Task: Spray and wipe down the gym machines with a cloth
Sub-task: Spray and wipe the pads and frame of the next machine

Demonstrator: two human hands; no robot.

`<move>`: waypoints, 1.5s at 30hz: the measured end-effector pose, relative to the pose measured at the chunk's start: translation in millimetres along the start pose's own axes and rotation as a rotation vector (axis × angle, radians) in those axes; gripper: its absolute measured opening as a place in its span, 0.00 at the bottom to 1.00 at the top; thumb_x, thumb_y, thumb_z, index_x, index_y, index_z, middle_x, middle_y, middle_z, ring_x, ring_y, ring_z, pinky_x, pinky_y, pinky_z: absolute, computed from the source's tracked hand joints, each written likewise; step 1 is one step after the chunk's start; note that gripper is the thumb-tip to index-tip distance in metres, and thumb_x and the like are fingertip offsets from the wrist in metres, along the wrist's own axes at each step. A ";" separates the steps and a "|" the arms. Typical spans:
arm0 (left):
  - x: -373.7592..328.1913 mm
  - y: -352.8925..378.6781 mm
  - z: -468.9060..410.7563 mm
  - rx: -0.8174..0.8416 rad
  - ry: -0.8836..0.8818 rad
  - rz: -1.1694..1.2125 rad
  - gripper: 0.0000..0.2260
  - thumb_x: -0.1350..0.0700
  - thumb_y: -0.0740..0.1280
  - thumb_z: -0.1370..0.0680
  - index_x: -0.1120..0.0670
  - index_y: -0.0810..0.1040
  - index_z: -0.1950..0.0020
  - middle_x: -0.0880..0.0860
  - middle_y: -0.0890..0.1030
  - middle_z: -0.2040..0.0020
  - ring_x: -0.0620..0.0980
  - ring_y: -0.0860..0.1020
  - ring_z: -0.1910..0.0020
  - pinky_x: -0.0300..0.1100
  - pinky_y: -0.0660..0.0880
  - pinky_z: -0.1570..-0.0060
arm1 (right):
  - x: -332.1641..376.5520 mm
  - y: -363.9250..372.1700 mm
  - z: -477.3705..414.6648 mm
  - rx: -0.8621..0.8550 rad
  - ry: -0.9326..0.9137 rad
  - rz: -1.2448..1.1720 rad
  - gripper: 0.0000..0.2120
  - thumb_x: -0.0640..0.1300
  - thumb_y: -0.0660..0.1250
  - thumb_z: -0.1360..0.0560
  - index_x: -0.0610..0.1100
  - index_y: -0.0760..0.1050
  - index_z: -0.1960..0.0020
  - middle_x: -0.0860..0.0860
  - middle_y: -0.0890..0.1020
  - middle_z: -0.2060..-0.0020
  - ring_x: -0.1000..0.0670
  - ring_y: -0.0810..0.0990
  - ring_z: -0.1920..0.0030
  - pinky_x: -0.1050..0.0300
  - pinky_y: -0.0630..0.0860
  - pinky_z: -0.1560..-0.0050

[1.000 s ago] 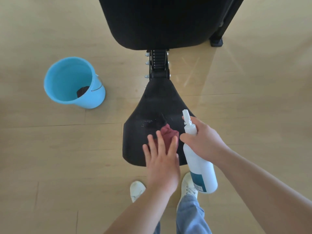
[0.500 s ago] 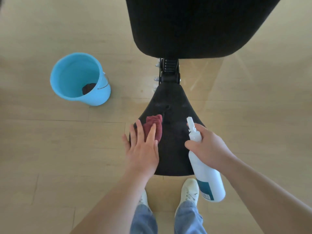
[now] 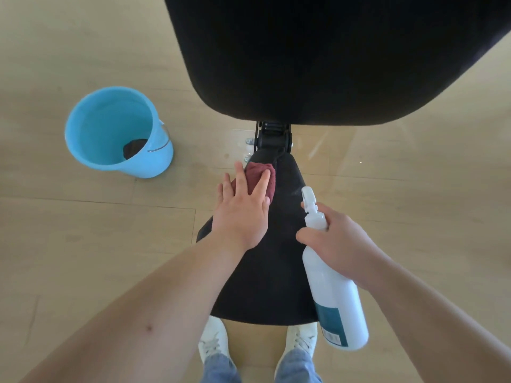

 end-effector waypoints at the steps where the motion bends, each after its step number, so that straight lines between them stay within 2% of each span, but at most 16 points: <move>1: -3.6 -1.6 -8.8 0.003 -0.007 0.003 0.26 0.46 0.46 0.13 0.42 0.41 0.17 0.63 0.38 0.17 0.71 0.47 0.19 0.62 0.48 0.21 | 0.3 -3.3 -3.1 0.002 -0.001 -0.003 0.12 0.50 0.67 0.26 0.66 0.72 0.48 0.60 0.74 0.75 0.53 0.74 0.69 0.60 0.69 0.68; 3: -10.7 -5.8 -26.8 -0.005 -0.030 0.023 0.26 0.45 0.47 0.13 0.42 0.41 0.17 0.63 0.39 0.17 0.72 0.49 0.20 0.62 0.50 0.22 | 1.7 -8.5 -7.7 -0.010 -0.005 -0.005 0.12 0.50 0.67 0.26 0.64 0.74 0.46 0.59 0.75 0.73 0.52 0.75 0.68 0.59 0.69 0.67; 6: -17.1 -10.6 -50.4 -0.010 -0.065 0.056 0.26 0.45 0.47 0.13 0.41 0.42 0.17 0.62 0.40 0.17 0.72 0.52 0.21 0.62 0.53 0.22 | 3.4 -15.0 -11.6 -0.043 0.002 -0.028 0.05 0.51 0.68 0.27 0.58 0.75 0.51 0.54 0.79 0.64 0.49 0.78 0.63 0.57 0.72 0.64; 9: -23.0 -8.1 -45.6 -0.058 -0.052 -0.014 0.26 0.45 0.48 0.13 0.43 0.45 0.16 0.62 0.44 0.16 0.72 0.53 0.20 0.62 0.54 0.21 | 0.5 -18.2 -9.0 -0.055 0.013 -0.055 0.06 0.51 0.69 0.27 0.58 0.75 0.50 0.52 0.81 0.61 0.48 0.80 0.60 0.55 0.74 0.62; 12: -21.8 -3.6 -26.2 -0.099 0.043 -0.106 0.26 0.47 0.50 0.14 0.48 0.49 0.16 0.62 0.49 0.16 0.71 0.51 0.20 0.63 0.53 0.21 | -1.9 -19.8 -4.6 -0.067 0.002 -0.050 0.11 0.51 0.69 0.27 0.59 0.75 0.46 0.52 0.81 0.61 0.48 0.81 0.60 0.55 0.75 0.62; 15: -22.2 -0.7 5.3 -0.082 0.142 -0.077 0.25 0.49 0.51 0.14 0.49 0.52 0.17 0.62 0.52 0.17 0.72 0.49 0.20 0.65 0.52 0.21 | -7.2 -19.5 1.1 -0.068 -0.015 -0.008 0.06 0.51 0.69 0.27 0.57 0.73 0.53 0.53 0.78 0.65 0.49 0.77 0.65 0.56 0.71 0.66; 18: -36.4 11.0 63.1 -0.016 0.234 -0.061 0.28 0.54 0.57 0.16 0.45 0.51 0.18 0.58 0.49 0.16 0.74 0.43 0.20 0.68 0.46 0.22 | -12.2 -19.3 7.2 -0.060 -0.024 0.025 0.06 0.50 0.68 0.27 0.55 0.71 0.57 0.54 0.75 0.69 0.51 0.73 0.68 0.58 0.68 0.68; 21: -47.8 26.9 106.9 0.042 0.256 -0.098 0.32 0.52 0.62 0.17 0.40 0.48 0.18 0.56 0.45 0.15 0.74 0.40 0.21 0.72 0.41 0.24 | -16.5 -22.6 9.1 -0.047 -0.018 -0.011 0.06 0.50 0.69 0.26 0.57 0.73 0.51 0.53 0.79 0.66 0.51 0.76 0.66 0.57 0.72 0.66; 24: -48.8 26.5 96.8 0.041 0.213 -0.128 0.29 0.46 0.57 0.15 0.35 0.45 0.19 0.55 0.40 0.16 0.73 0.36 0.21 0.76 0.34 0.29 | -20.9 -29.1 7.1 -0.041 -0.010 -0.049 0.13 0.50 0.68 0.25 0.61 0.73 0.43 0.51 0.81 0.62 0.49 0.79 0.62 0.56 0.74 0.63; 26: -50.5 21.1 77.5 0.042 0.208 -0.132 0.26 0.45 0.52 0.14 0.34 0.42 0.19 0.55 0.37 0.16 0.73 0.33 0.22 0.77 0.33 0.31 | -24.3 -34.2 4.1 -0.039 -0.010 -0.055 0.14 0.49 0.68 0.25 0.62 0.72 0.42 0.52 0.79 0.64 0.50 0.77 0.64 0.56 0.73 0.64; 28: -53.0 15.7 56.4 0.029 0.184 -0.119 0.25 0.45 0.49 0.14 0.34 0.42 0.19 0.56 0.37 0.16 0.73 0.34 0.22 0.77 0.35 0.30 | -28.9 -38.7 0.3 -0.034 -0.008 -0.052 0.15 0.49 0.68 0.25 0.64 0.72 0.42 0.52 0.77 0.66 0.50 0.75 0.66 0.56 0.72 0.65; 32: -57.4 5.5 5.7 -0.005 0.078 -0.052 0.24 0.44 0.45 0.14 0.35 0.41 0.19 0.57 0.37 0.16 0.73 0.35 0.22 0.76 0.39 0.28 | -38.3 -47.7 -5.0 -0.028 0.023 -0.066 0.17 0.50 0.67 0.25 0.65 0.70 0.40 0.51 0.79 0.62 0.50 0.77 0.63 0.55 0.73 0.63; 38: -72.8 -3.3 -44.3 -0.006 -0.034 -0.054 0.24 0.44 0.46 0.14 0.37 0.46 0.18 0.57 0.41 0.16 0.73 0.39 0.21 0.74 0.42 0.27 | -54.6 -55.0 -4.3 -0.062 0.028 -0.096 0.21 0.51 0.67 0.25 0.64 0.69 0.35 0.50 0.81 0.58 0.47 0.80 0.59 0.52 0.78 0.59; 42: -75.0 3.7 -19.2 -0.048 0.200 -0.140 0.22 0.49 0.50 0.14 0.41 0.55 0.19 0.53 0.48 0.15 0.69 0.43 0.19 0.74 0.45 0.25 | -63.5 -56.8 4.2 -0.089 0.026 -0.123 0.18 0.49 0.67 0.25 0.62 0.71 0.37 0.49 0.80 0.60 0.47 0.78 0.61 0.53 0.75 0.60; 45: -79.5 14.4 22.5 -0.013 0.341 -0.108 0.22 0.49 0.51 0.14 0.41 0.57 0.20 0.51 0.51 0.16 0.66 0.42 0.18 0.71 0.43 0.23 | -70.8 -56.7 12.7 -0.109 0.016 -0.182 0.16 0.48 0.68 0.26 0.58 0.73 0.40 0.45 0.81 0.55 0.46 0.78 0.60 0.51 0.75 0.58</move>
Point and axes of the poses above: each hand's wrist, its own z-axis away from the middle knuckle, its own y-axis out of the palm, x = y × z, the point moved 3 cm from there along -z, towards the middle knuckle
